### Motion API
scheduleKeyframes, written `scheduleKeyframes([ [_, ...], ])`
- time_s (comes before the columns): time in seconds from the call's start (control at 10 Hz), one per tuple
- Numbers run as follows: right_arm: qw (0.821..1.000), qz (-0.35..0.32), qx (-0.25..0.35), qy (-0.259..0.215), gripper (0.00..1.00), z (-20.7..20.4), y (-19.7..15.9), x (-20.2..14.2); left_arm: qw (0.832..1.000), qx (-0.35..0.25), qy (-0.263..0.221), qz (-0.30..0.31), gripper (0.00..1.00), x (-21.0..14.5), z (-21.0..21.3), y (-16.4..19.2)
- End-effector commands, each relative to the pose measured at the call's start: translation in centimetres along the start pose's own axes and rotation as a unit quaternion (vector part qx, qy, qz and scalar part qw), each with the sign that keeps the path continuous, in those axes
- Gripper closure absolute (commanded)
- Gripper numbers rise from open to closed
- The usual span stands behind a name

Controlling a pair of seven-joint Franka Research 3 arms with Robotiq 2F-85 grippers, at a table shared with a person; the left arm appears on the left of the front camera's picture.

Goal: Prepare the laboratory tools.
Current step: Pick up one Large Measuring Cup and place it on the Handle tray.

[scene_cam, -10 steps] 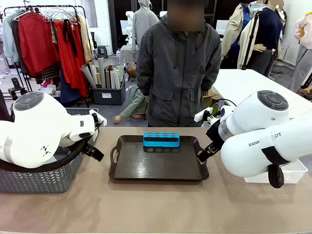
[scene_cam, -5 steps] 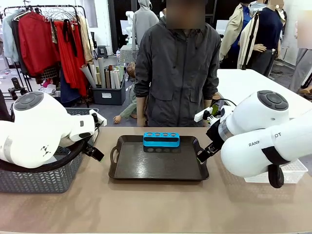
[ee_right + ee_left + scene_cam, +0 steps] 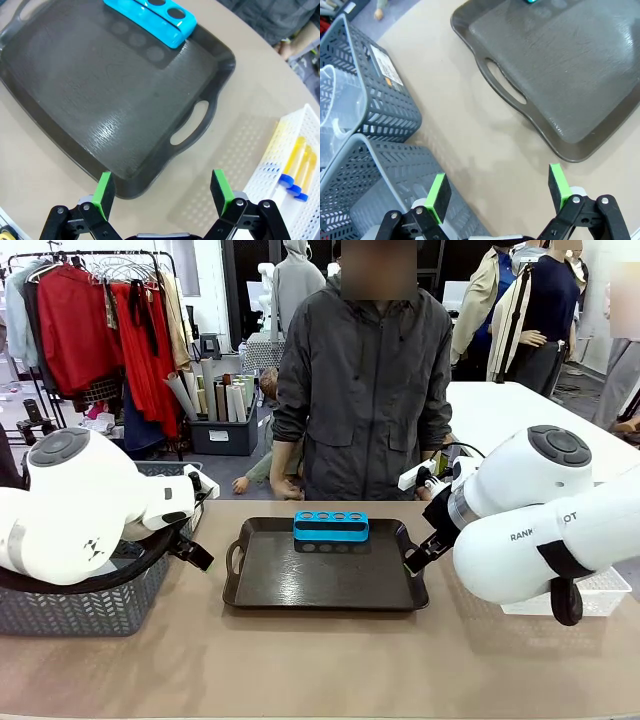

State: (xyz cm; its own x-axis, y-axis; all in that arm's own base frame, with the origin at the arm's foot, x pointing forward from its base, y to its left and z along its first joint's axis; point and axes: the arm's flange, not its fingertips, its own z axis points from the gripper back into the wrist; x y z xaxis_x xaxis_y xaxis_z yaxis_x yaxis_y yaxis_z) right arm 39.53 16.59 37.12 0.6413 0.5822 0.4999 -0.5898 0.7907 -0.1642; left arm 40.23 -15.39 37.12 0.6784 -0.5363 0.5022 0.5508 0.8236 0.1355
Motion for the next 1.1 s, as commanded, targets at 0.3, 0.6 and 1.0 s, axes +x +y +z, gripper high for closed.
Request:
scheduleKeyframes([
  [0.3, 0.997, 0.022, -0.061, 0.045, 0.0, 1.9, 1.1, 0.6, 0.997, -0.002, -0.034, -0.066, 0.0, -0.2, 1.8, -1.9],
  [0.6, 0.995, 0.022, -0.074, 0.067, 0.0, 2.7, 2.3, 0.6, 0.995, -0.01, -0.033, -0.089, 0.0, -0.5, 2.5, -2.4],
  [1.0, 0.997, 0.031, -0.055, 0.048, 0.0, 2.7, 0.9, 0.2, 0.996, -0.005, -0.033, -0.081, 0.0, 1.7, 1.8, -2.7],
])
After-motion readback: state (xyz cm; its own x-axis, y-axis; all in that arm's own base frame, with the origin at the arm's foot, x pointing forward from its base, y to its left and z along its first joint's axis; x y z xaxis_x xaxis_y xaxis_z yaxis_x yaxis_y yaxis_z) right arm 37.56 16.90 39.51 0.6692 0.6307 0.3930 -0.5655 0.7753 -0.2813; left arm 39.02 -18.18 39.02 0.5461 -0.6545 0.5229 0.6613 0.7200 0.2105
